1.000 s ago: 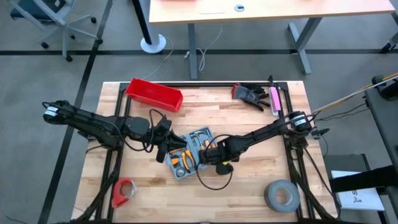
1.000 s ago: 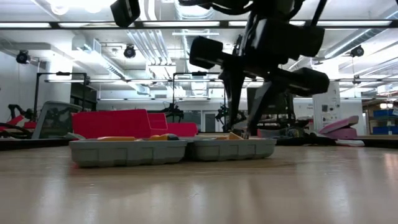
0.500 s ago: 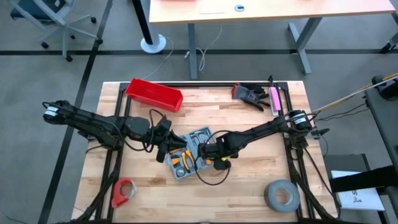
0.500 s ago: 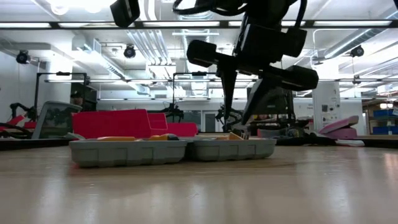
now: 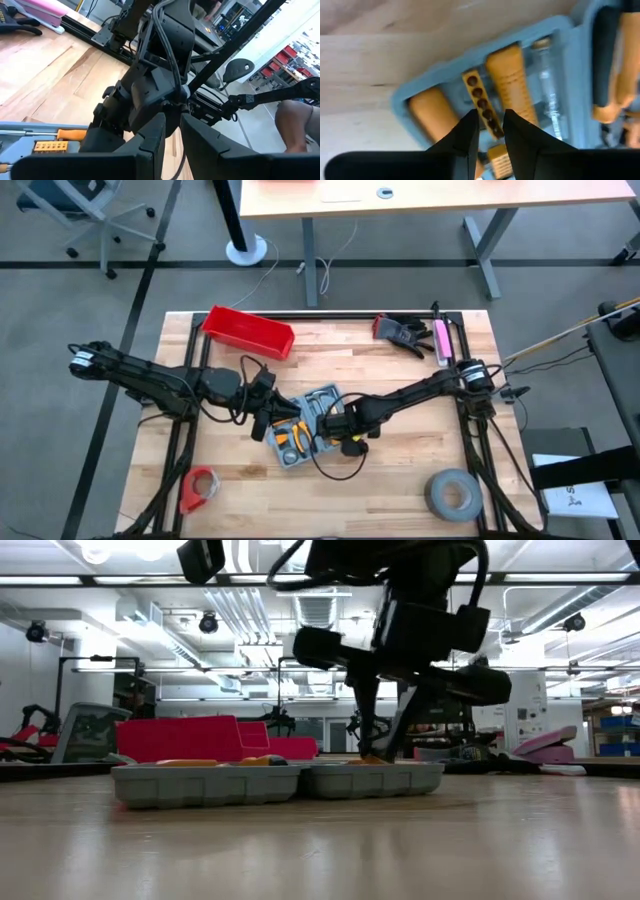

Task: Prefit tool cases
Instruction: Put the yellow screwdriver bit set into the prefit tool case

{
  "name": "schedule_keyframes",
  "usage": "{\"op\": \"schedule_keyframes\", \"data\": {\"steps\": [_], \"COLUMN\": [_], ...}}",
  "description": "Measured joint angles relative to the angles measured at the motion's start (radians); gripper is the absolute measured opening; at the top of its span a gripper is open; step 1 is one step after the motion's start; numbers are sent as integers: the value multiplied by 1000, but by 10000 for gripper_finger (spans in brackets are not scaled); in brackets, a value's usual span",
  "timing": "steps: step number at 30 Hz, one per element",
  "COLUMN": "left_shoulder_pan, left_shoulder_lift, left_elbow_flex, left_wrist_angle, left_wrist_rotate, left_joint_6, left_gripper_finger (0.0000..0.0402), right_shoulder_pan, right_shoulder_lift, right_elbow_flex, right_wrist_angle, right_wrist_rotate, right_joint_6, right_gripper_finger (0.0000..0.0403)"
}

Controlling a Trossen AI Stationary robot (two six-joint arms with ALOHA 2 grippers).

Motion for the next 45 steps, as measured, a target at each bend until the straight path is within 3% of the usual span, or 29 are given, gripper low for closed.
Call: {"op": "schedule_keyframes", "data": {"steps": [12, 29, 37, 45], "left_shoulder_pan": [0, 0, -1, -1], "left_shoulder_lift": [0, 0, 0, 0], "left_elbow_flex": [0, 0, 0, 0], "left_wrist_angle": [1, 1, 2, 1], "left_wrist_rotate": [0, 0, 9, 10], "left_joint_6": [5, -1, -11, -9], "left_gripper_finger": [66, 66, 66, 66], "right_shoulder_pan": [-1, -5, -25, -29], "right_shoulder_lift": [-7, 1, 57, 29], "right_elbow_flex": [0, 8, 13, 18], "right_wrist_angle": [36, 82, 87, 78], "right_wrist_rotate": [-41, -105, -114, -104], "right_joint_6": [-2, 1, 101, 180], "right_gripper_finger": [48, 50, 39, 35]}}
